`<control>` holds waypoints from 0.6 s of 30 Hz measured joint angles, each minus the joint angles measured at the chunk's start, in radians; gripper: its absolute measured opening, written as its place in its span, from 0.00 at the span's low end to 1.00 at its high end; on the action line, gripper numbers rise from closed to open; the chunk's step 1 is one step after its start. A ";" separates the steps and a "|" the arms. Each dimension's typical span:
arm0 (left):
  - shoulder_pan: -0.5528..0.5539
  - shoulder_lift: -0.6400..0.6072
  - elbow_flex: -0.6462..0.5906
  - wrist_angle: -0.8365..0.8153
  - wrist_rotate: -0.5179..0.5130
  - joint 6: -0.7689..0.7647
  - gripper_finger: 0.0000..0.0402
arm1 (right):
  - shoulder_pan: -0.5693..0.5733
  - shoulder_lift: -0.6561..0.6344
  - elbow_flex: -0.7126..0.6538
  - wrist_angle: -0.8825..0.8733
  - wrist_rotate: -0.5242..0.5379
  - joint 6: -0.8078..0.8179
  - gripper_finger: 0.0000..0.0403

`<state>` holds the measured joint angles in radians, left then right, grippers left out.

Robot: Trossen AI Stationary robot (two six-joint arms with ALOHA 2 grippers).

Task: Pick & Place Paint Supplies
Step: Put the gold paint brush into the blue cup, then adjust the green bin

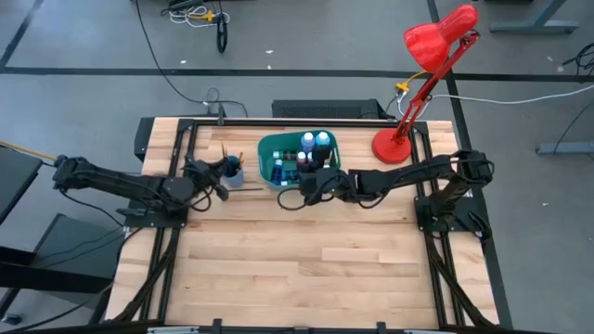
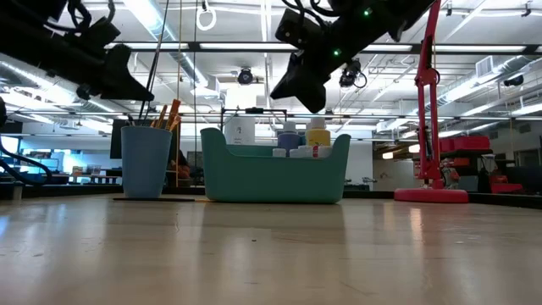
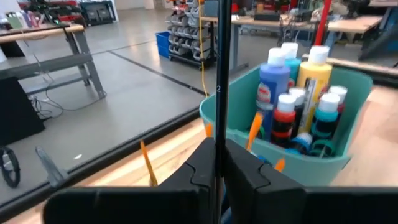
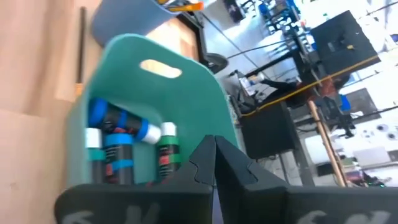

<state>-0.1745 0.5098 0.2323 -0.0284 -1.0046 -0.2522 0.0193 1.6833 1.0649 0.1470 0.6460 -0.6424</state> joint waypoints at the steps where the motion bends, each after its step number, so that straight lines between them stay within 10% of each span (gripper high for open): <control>1: 0.000 0.000 -0.010 -0.001 0.000 -0.002 0.07 | -0.005 0.000 0.000 0.010 0.000 -0.011 0.01; 12: 0.000 0.000 -0.070 -0.002 -0.044 -0.061 0.13 | -0.015 0.001 0.000 -0.083 0.205 -0.005 0.01; 18: 0.000 0.000 -0.070 -0.002 -0.050 -0.059 0.19 | -0.032 0.001 0.000 -0.072 0.136 0.004 0.01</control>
<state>-0.1741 0.5098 0.1623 -0.0306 -1.0542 -0.3111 -0.0123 1.6840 1.0649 0.0751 0.7816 -0.6385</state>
